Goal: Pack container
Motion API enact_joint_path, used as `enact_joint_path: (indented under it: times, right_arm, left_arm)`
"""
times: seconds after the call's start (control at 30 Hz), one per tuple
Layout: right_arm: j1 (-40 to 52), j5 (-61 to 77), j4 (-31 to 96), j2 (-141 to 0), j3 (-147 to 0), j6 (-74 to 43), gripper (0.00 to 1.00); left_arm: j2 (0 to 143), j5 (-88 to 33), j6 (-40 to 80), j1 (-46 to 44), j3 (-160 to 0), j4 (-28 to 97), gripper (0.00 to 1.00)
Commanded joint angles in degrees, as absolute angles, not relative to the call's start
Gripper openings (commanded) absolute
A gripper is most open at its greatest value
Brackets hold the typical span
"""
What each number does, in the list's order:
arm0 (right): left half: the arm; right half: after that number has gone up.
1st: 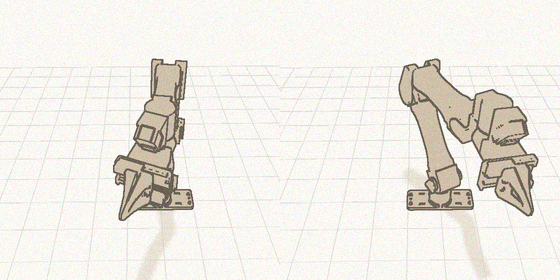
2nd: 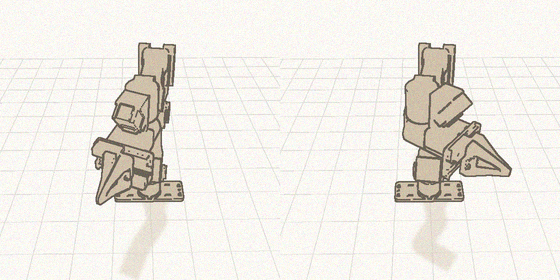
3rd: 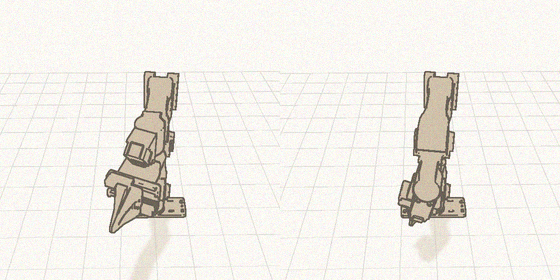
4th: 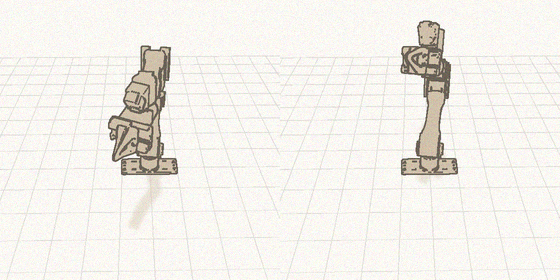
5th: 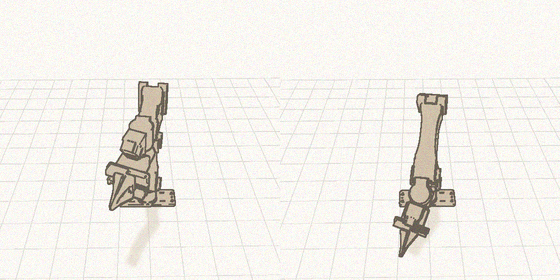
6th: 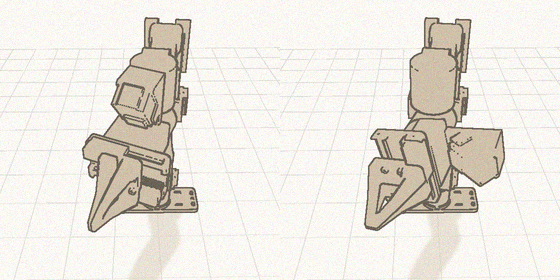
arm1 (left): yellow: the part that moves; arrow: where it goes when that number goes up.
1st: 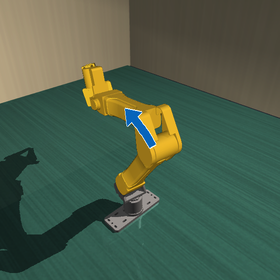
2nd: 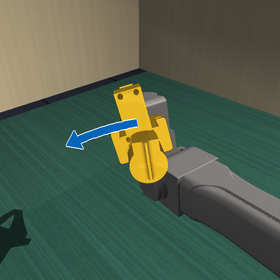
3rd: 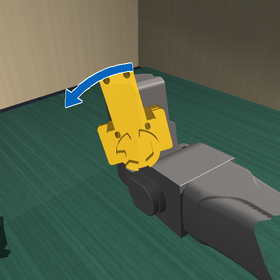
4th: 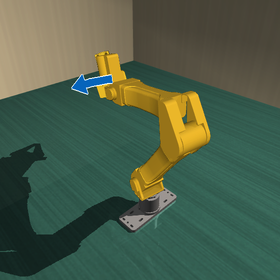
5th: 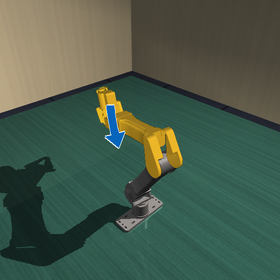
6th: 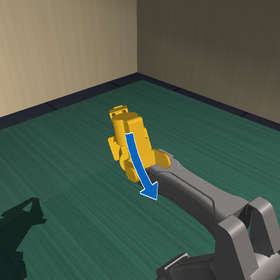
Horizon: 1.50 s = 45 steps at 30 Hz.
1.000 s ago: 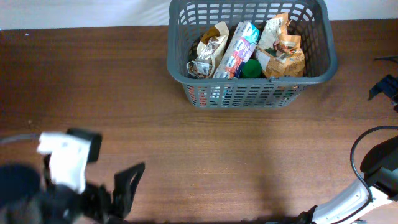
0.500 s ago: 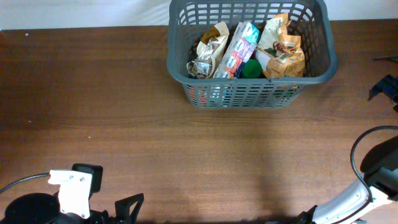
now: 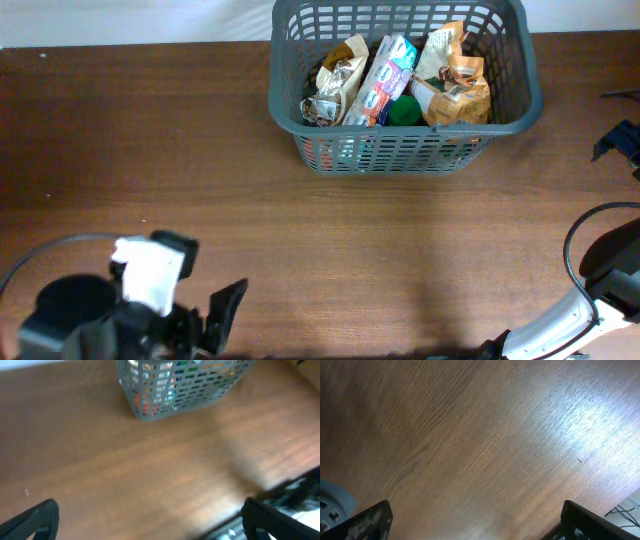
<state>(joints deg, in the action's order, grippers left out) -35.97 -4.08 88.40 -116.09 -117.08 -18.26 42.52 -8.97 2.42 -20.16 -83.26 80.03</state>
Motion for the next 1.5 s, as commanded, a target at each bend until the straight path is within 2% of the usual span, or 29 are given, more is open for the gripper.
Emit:
enact_joint_path:
  times: [0.0,0.33,0.53,0.77,1.07,1.27,1.47]
  right_arm:
    - [-36.0,-4.6,88.4,-115.9,-116.8,-19.0,0.99]
    - [-36.0,-4.6,88.4,-115.9,-116.8,-18.9,0.99]
    - [-36.0,-4.6,88.4,-115.9,-116.8,-19.0,0.99]
    - [-36.0,-4.6,88.4,-115.9,-116.8,-18.9,0.99]
    - [-36.0,-4.6,88.4,-115.9,-116.8,-18.9,0.99]
    - [-36.0,-4.6,88.4,-115.9,-116.8,-19.0,0.99]
    - [-36.0,-4.6,88.4,-115.9,-116.8,-18.9,0.99]
  left_arm:
    - [42.4,-8.8,-6.0,-20.0,-76.8,75.3,0.99]
    - [41.7,-14.4,-9.4,-20.0,-55.6,50.2,0.99]
    - [34.0,-15.7,-13.4,-19.4,-42.5,35.6,0.99]
    - [20.1,-19.0,-13.4,-11.9,-28.9,30.1,0.99]
    - [11.2,-19.8,-14.3,-1.7,-21.3,30.0,0.99]
    - [6.2,-19.8,-14.7,0.3,-15.8,25.6,0.99]
    - [1.3,-20.8,-13.4,0.3,-7.7,13.3,0.99]
